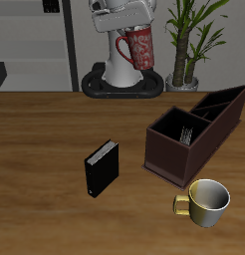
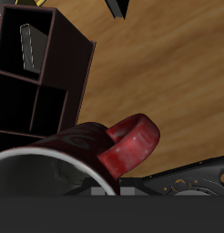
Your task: Place the yellow book into the left desk caddy's right compartment and place the red mug into the left desk caddy's left compartment
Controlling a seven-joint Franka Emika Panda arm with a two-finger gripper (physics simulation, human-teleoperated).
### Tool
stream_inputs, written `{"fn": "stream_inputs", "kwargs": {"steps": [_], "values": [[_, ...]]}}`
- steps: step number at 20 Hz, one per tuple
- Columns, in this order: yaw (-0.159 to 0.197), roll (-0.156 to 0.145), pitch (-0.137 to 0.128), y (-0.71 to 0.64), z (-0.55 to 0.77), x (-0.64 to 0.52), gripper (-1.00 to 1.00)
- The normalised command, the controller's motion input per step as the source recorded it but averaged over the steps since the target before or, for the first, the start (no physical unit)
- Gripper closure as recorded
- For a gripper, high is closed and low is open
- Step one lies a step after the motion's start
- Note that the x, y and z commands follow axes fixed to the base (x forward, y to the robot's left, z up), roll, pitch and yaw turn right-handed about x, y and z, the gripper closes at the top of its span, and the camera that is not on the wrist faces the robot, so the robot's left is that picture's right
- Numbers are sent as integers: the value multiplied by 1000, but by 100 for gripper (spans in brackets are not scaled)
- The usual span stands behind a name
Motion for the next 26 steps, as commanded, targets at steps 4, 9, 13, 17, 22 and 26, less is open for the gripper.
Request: {"fn": "stream_inputs", "kwargs": {"steps": [4,9,13,17,22,26], "values": [[-13,27,-7,205,-190,-172,100],[2,26,-13,204,-76,-154,100],[9,-66,13,186,-157,17,100],[-1,-162,21,269,-112,3,100],[-4,-144,-15,264,44,-98,100],[-67,-54,-1,297,4,-70,100]]}}
